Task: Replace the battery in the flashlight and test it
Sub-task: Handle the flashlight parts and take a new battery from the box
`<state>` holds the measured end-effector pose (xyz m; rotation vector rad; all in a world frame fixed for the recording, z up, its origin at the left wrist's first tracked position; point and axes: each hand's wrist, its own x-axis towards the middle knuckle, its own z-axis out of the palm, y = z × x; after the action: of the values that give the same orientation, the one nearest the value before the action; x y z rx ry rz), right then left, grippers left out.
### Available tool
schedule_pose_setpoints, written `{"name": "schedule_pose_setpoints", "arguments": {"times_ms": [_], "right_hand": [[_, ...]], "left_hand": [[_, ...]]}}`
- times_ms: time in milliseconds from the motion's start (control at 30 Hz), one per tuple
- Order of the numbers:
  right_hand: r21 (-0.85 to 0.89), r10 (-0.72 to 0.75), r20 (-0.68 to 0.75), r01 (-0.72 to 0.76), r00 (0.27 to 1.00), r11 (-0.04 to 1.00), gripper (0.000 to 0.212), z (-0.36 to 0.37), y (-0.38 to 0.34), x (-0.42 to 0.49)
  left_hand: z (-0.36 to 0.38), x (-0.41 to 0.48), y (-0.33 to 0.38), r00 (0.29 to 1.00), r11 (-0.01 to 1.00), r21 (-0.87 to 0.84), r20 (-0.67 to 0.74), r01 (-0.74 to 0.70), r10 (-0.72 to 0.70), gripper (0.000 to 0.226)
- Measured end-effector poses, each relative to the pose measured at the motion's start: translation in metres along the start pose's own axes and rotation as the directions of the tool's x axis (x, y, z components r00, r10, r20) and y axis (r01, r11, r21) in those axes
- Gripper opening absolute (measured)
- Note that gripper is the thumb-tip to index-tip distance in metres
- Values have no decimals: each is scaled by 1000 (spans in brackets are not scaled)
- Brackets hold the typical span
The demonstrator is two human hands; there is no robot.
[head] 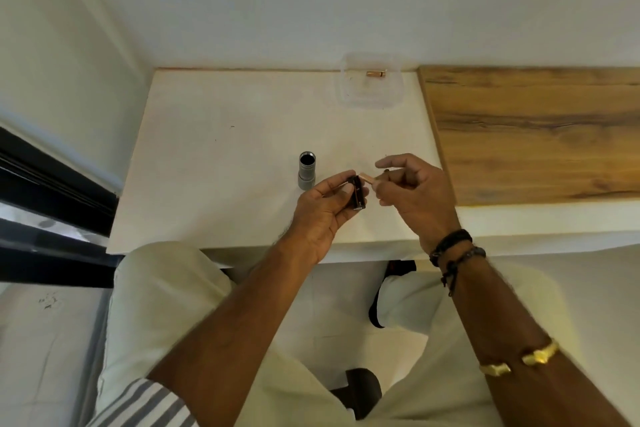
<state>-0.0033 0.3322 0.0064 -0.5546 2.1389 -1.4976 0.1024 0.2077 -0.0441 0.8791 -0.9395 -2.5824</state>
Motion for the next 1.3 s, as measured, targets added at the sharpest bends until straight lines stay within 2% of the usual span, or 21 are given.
{"name": "schedule_pose_setpoints", "arguments": {"times_ms": [133,400,533,900,1167,1300], "right_hand": [[-90,-34,-25,32,999,995,10,-8,4,-14],[-252,-132,-17,124,991,960,13,-12,0,-25],[-231,-149,-55,132,987,964,14,-14,-1,-23],[-211,-114,-64,98,991,973,14,0,4,-22],[-316,-273,-79,236,959,919,14,11,7,-31],[-318,-237,-45,210,971,925,16,9,9,-31]], "left_hand": [[1,-4,0,1000,999,40,2,-25,25,27],[5,-13,-6,996,984,163,66,-75,65,30],[4,-14,-8,996,983,158,22,-92,90,30],[2,-13,-9,996,978,189,44,-87,80,29],[1,-14,-12,996,983,159,9,-87,87,25],[-1,-14,-13,998,982,177,-2,-65,67,25]]}}
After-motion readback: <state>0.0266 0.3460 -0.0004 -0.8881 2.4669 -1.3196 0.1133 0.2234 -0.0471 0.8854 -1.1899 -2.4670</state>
